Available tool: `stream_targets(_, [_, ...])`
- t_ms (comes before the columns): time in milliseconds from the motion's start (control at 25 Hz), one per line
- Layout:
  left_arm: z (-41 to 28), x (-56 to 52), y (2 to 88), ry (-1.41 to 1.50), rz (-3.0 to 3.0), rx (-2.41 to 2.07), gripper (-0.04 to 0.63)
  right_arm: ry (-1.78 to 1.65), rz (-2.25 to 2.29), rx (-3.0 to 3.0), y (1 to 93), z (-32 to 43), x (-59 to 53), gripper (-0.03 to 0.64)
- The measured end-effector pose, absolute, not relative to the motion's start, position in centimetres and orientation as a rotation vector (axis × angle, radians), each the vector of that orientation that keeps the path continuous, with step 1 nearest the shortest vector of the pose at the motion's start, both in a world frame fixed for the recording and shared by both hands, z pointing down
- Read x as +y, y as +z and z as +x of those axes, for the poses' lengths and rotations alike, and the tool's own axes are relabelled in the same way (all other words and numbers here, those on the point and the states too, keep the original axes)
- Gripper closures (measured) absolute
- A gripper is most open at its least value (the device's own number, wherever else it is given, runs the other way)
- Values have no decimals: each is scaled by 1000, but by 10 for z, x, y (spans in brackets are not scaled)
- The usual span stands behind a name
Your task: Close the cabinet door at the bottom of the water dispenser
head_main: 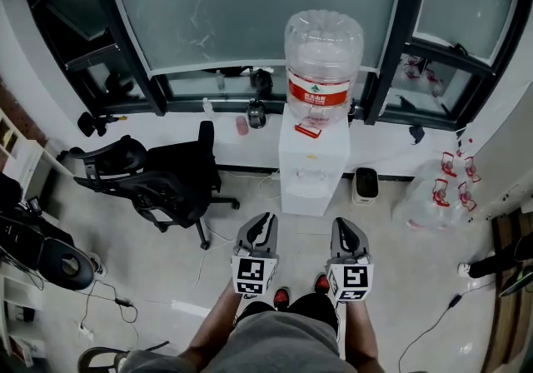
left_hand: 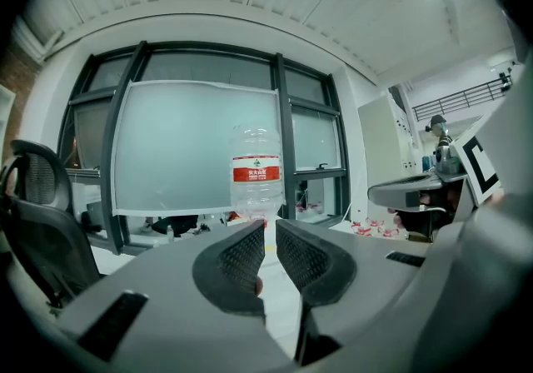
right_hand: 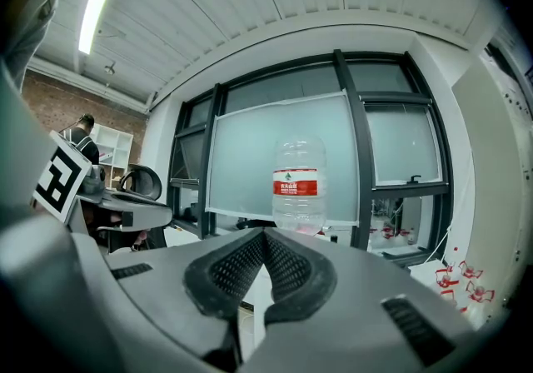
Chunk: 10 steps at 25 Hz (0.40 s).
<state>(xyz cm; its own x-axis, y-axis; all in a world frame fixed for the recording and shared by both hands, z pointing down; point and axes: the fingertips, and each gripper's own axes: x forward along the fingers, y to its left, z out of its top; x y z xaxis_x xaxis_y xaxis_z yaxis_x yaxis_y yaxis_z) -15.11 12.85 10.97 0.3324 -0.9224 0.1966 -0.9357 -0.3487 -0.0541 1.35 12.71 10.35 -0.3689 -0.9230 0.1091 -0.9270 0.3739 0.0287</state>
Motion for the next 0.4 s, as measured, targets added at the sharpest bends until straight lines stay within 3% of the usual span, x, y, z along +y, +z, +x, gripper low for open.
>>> stream_targets(400, [-152, 121, 113, 282, 2514, -1773, 535, 61, 1710, -2503, 107, 17, 123, 603])
